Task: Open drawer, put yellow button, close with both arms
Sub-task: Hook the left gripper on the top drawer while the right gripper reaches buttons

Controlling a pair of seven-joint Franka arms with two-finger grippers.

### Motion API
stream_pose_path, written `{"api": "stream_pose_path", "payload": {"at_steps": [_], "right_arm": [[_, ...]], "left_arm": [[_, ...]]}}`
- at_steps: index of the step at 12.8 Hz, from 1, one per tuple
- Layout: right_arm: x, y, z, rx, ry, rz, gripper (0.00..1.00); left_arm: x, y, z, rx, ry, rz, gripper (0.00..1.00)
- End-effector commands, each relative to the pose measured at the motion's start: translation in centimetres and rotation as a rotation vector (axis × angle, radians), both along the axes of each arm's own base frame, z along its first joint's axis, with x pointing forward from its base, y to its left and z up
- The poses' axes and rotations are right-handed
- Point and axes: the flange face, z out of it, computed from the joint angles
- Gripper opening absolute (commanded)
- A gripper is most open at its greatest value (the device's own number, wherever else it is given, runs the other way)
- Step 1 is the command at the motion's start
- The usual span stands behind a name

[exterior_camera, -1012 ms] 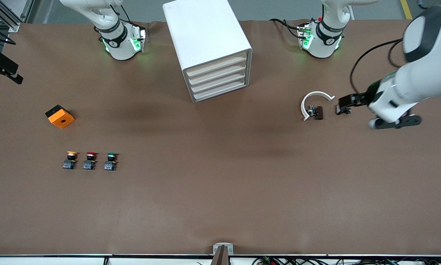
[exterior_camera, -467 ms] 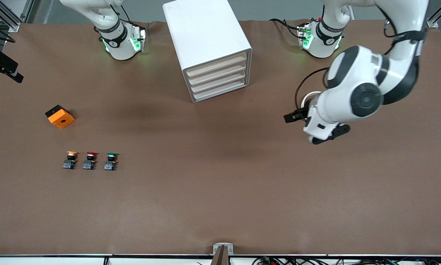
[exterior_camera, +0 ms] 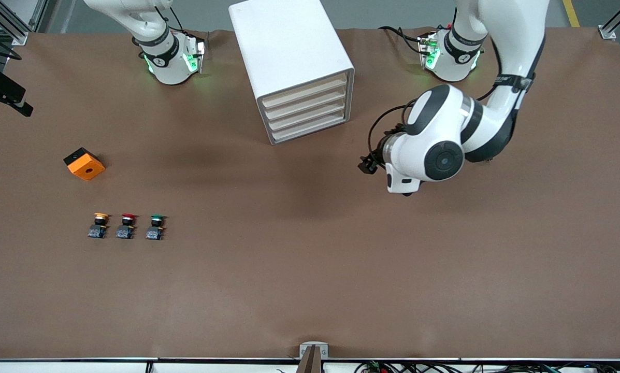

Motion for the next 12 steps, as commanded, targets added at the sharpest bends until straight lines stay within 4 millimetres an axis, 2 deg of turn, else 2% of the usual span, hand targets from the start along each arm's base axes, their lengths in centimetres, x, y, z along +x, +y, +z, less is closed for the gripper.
{"api": "stream_pose_path", "payload": {"at_steps": [1,4,5,7,9,12], "right_arm": [[-0.8,-0.1,0.3,0.002,-0.005,0.004,1.0],[-0.7,0.0,0.7,-0.002,-0.001,-0.013,1.0],[-0.6,-0.6,0.4,0.002,0.014,-0.026,1.0],[2.6,-0.3,-4.3,-0.019,0.102,-0.012,1.0],[5.7,-0.6,-8.4,-0.012,0.161,-0.009,1.0],[8.7,-1.8,-12.2,-0.033,0.174,-0.012,1.0]], "left_arm": [[-0.1,-2.4,-2.2,0.098,0.137,0.229,1.0],[-2.5,-6.0,-5.7,0.253,0.317,0.442,1.0],[-3.3,-7.1,-7.1,0.291,0.375,0.481,1.0],[-4.5,-8.5,-8.8,0.301,0.507,0.539,1.0],[-4.8,-8.9,-9.9,0.346,0.6,0.614,1.0],[-5.2,-10.3,-10.8,0.419,0.706,0.709,1.0]]}}
